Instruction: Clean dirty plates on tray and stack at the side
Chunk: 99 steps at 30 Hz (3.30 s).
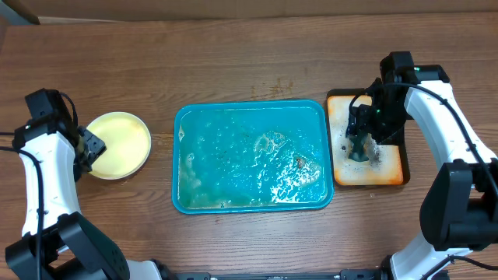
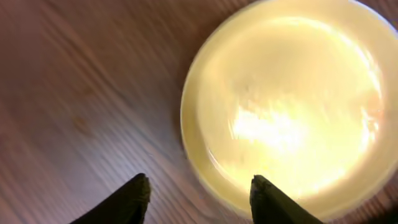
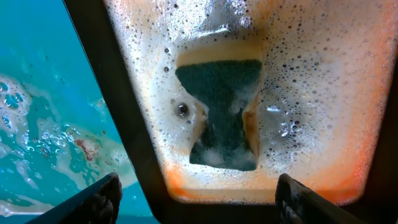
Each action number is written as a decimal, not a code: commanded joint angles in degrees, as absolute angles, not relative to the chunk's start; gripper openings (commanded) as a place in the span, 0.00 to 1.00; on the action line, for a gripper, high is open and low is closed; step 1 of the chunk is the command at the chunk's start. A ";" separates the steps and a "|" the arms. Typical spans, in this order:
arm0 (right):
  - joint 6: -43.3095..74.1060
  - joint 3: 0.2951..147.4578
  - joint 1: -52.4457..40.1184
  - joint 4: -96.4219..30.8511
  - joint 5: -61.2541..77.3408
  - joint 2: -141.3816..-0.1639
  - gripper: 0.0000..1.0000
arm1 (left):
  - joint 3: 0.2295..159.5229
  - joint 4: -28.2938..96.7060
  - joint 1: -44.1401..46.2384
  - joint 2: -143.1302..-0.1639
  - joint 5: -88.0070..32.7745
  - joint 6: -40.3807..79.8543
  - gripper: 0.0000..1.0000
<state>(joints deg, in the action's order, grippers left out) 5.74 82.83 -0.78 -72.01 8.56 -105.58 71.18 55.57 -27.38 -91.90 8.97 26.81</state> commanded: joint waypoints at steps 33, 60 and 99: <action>10.72 69.34 -0.67 -62.92 8.73 -86.41 0.94 | 70.59 81.62 -7.84 -75.61 -11.62 10.26 1.00; 13.76 59.57 -0.62 -38.54 2.00 -102.39 0.13 | 69.56 77.67 -7.84 -63.37 -11.46 10.28 1.00; 13.78 62.13 -0.62 -41.93 -1.23 -102.02 0.24 | 69.56 77.97 -7.84 -63.37 -11.46 10.28 1.00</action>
